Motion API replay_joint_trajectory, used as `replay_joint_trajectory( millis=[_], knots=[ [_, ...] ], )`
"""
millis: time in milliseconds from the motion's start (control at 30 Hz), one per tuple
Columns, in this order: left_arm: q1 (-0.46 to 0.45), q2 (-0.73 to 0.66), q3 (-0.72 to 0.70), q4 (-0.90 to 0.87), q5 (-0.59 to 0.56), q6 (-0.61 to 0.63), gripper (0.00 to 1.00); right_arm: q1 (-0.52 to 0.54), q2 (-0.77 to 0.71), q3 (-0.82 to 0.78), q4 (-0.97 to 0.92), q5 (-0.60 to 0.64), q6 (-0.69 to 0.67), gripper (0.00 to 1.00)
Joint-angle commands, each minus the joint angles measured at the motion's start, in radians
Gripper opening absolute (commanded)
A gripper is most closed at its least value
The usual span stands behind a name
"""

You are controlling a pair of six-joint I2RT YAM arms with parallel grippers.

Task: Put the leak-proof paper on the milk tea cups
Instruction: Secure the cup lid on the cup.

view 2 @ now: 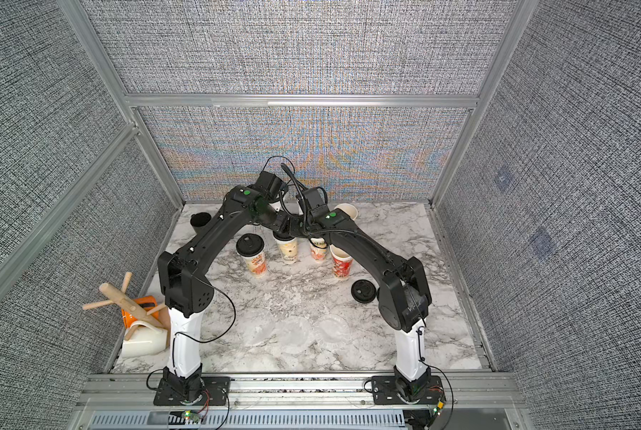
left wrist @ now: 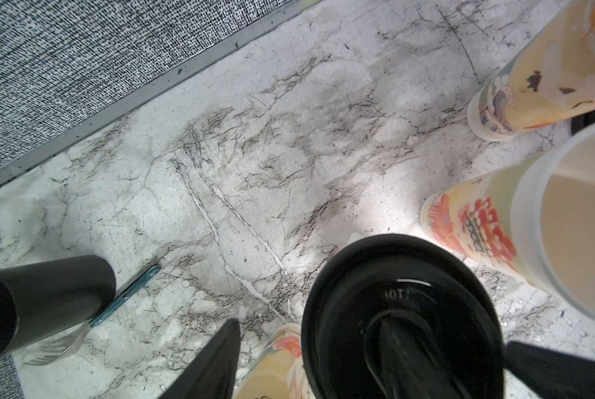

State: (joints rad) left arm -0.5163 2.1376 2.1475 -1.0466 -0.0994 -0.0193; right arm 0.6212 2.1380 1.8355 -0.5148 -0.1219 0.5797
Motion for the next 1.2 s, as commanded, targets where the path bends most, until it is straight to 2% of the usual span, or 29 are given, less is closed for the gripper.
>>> replay_joint_trajectory(
  millis=[0, 500, 867, 1033, 1167],
  knots=[
    [-0.001, 0.025, -0.017, -0.221, 0.019, 0.028, 0.66, -0.006, 0.030, 0.030, 0.023, -0.015, 0.007, 0.29],
    [-0.001, 0.019, -0.013, -0.210, 0.060, 0.025, 0.66, -0.008, 0.108, 0.092, -0.025, 0.017, -0.004, 0.35],
    [-0.001, 0.025, 0.101, -0.234, 0.076, 0.019, 0.68, 0.005, 0.121, 0.090, -0.082, 0.060, -0.022, 0.35],
    [-0.001, 0.018, 0.128, -0.233, 0.047, 0.002, 0.68, 0.009, 0.121, 0.087, -0.091, 0.066, -0.025, 0.35],
    [0.001, -0.004, 0.134, -0.234, -0.036, -0.051, 0.68, 0.009, 0.122, 0.085, -0.094, 0.067, -0.026, 0.35]
  ],
)
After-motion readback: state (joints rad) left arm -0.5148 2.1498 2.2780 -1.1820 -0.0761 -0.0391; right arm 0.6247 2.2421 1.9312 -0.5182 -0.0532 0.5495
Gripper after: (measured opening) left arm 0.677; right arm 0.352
